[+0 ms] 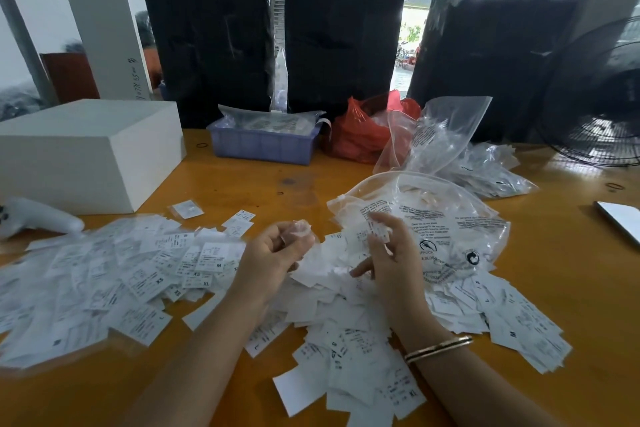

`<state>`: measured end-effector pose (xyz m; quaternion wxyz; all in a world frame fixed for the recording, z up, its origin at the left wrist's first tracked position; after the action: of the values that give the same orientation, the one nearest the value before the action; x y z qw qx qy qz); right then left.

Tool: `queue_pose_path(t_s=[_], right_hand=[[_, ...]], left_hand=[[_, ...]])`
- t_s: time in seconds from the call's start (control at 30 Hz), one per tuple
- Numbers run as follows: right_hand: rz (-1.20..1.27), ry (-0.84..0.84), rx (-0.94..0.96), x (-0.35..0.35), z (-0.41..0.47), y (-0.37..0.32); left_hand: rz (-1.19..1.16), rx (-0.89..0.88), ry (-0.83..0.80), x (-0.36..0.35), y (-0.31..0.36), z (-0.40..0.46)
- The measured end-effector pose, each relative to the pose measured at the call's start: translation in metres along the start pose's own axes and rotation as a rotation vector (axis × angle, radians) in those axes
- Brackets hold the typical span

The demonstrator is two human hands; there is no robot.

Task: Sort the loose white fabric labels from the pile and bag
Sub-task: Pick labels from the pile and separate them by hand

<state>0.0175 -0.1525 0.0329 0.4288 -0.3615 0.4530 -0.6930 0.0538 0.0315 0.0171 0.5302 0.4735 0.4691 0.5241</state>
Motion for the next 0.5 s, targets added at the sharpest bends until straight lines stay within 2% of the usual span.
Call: queue_pose_path(t_s=[0.1, 0.23, 0.5], right_hand=[[-0.027, -0.043, -0.002, -0.004, -0.002, 0.002], [0.102, -0.132, 0.015, -0.012, -0.005, -0.002], [0.447, -0.197, -0.194, -0.023, -0.006, 0.012]], left_hand=[[-0.152, 0.051, 0.008, 0.000, -0.003, 0.000], [-0.310, 0.104, 0.059, 0.004, -0.003, 0.001], [-0.476, 0.122, 0.077, 0.008, -0.003, 0.003]])
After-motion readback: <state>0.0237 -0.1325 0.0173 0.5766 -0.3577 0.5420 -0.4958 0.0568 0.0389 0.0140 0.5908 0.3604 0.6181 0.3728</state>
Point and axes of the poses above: each hand's wrist, its own z-axis towards the middle knuckle, its own x-axis out of the back of the hand, y = z × x, the point moved 6 cm from there along z, towards the middle knuckle, and after that the axes turned 1 degree about z, right-handed, at the moved point
